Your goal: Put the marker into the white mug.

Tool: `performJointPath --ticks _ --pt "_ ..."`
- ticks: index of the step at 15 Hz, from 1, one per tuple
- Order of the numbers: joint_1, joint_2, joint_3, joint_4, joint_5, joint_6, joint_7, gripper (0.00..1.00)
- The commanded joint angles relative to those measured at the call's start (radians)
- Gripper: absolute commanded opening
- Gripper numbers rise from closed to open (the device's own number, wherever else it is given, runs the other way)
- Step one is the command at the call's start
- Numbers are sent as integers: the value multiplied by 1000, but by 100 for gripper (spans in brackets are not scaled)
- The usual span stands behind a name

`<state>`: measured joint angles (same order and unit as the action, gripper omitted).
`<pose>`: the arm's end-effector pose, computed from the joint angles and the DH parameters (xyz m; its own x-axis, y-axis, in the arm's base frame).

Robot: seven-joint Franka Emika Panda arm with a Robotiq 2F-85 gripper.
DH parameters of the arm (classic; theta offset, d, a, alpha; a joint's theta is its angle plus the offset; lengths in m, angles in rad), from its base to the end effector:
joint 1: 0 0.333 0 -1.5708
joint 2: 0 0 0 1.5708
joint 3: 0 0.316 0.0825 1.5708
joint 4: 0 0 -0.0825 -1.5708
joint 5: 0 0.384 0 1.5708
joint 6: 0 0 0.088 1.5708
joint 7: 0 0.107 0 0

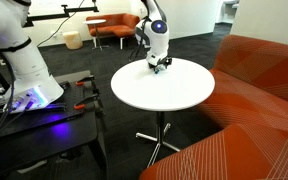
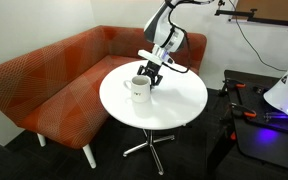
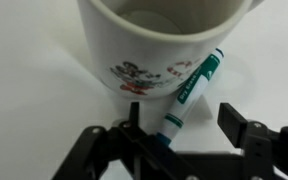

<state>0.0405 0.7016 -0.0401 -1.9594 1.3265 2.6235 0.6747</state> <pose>0.5862 -0.0230 0.1012 -0.2048 -0.8253 -0.5262 -0.9345 0.3248 -0.1457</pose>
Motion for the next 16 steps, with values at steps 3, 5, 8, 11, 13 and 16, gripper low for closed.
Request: performJointPath --ticks 3,5,8,11,13,16 --pt "9 7 -3 17 -8 18 44 36" --pt "9 7 -5 16 -11 17 47 30" --pt "8 9 -10 17 -18 16 59 27" --pt "9 8 -13 15 -28 16 86 13" --pt "6 3 -15 16 -27 19 90 3" --pt "-1 -1 -13 18 -15 22 87 5"
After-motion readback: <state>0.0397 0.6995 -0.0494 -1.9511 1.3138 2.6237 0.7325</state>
